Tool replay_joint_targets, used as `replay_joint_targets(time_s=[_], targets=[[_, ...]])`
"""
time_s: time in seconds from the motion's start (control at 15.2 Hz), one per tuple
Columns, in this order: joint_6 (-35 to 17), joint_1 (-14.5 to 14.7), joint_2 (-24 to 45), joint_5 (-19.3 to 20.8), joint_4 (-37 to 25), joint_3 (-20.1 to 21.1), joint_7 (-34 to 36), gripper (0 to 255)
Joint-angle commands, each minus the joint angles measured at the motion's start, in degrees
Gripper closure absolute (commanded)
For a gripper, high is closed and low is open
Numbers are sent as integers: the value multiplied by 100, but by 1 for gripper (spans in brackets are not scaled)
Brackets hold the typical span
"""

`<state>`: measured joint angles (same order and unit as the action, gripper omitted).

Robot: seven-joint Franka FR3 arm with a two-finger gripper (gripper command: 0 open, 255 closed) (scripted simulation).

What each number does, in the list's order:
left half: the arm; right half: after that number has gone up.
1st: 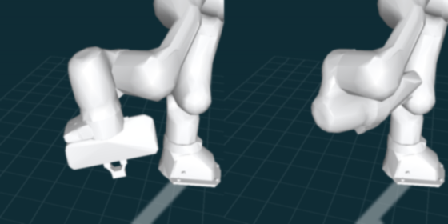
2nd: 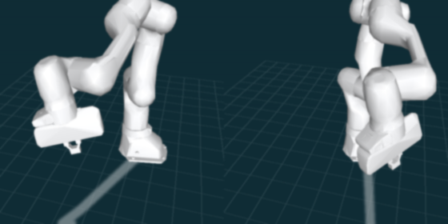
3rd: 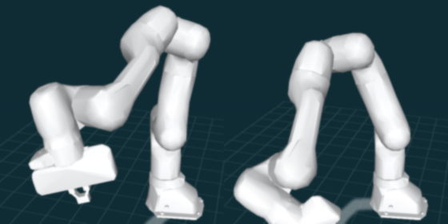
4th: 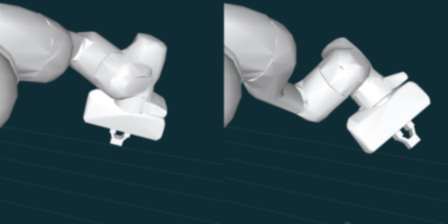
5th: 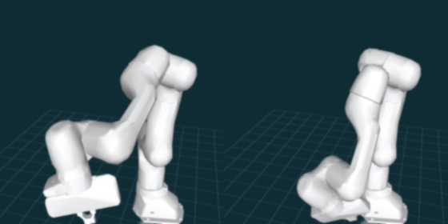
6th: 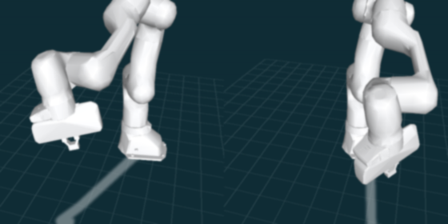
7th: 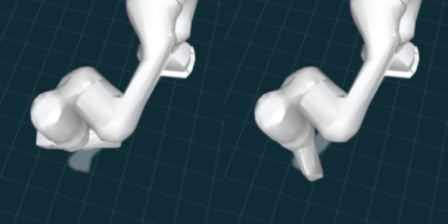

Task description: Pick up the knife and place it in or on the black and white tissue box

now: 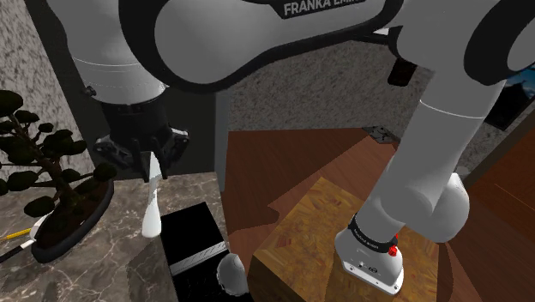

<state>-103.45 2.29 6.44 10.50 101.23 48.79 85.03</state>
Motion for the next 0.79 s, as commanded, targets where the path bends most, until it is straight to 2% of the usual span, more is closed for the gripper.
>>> replay_joint_targets(time_s=[0.0,0.2,0.46,0.73], targets=[[-114,-27,-423,-325,394,84,9,255],[-177,18,-1081,-849,878,136,-47,255],[-151,250,-1898,-1497,1404,117,-87,255],[-371,310,-1946,-1547,1661,139,-44,255]])
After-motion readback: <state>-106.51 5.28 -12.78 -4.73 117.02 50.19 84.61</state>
